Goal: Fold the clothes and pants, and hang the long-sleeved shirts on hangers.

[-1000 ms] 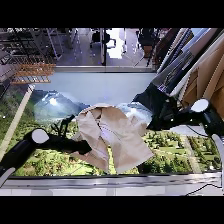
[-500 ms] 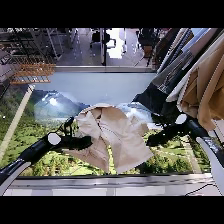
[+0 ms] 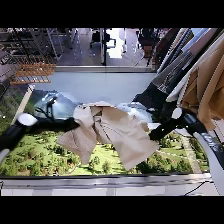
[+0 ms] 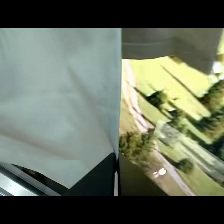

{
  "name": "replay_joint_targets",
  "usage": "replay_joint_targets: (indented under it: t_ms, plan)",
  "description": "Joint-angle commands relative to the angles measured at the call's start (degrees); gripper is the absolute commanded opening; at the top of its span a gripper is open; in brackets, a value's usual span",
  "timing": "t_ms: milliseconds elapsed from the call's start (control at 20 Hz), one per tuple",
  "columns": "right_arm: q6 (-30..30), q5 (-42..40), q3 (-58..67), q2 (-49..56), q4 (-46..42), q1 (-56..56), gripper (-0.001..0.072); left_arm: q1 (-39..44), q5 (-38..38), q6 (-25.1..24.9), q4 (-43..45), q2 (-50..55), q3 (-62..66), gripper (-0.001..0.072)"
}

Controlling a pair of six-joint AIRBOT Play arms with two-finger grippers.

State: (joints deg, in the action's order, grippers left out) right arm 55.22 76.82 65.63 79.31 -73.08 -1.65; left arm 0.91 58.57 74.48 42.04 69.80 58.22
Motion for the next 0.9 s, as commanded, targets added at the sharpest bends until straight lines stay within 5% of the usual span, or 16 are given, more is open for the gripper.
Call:
replay_joint_targets:
  t_ms: [0,100,250,300,350,500,600,700,850]
  plan:
    - [2.9,4.4,8.2,-10.6,-6.4,0.3,0.0011,-16.2,22.4,-5.1,0.1,-0.2,13.2,0.0007]
    - [4.3,4.3,10.1,-17.6,-5.2,1.3,0.001,-21.9,25.5,-6.7,0.2,-0.1,19.2,0.0007]
    - [9.0,0.4,9.9,-19.7,-5.1,2.8,0.0011,-20.0,19.8,-10.5,2.6,1.5,19.9,0.0024]
    - [11.7,-1.2,9.7,-18.7,-5.0,2.8,0.0011,-17.5,18.4,-13.2,4.9,3.3,19.9,0.028]
    - [14.0,-2.1,9.7,-17.4,-5.0,2.8,0.0011,-15.2,17.8,-14.3,8.9,5.2,19.9,0.0676]
    - [16.8,-1.2,9.7,-13.8,-3.4,2.8,0.0011,-13.0,20.4,-5.1,29.6,9.1,19.9,0.0707]
    - [16.8,-1.2,9.4,-13.2,-3.0,2.8,0.0012,-15.4,21.4,-3.7,38.3,8.5,18.1,0.0705]
    - [16.8,-2.1,9.4,-13.1,-3.1,2.8,0.0012,-18.9,21.6,-5.3,36.7,5.8,12.7,0.0705]
    - [16.8,-6.1,9.4,-13.0,-3.1,2.8,0.0012,-23.0,21.3,-12.1,20.7,-2.1,-3.2,0.0706]
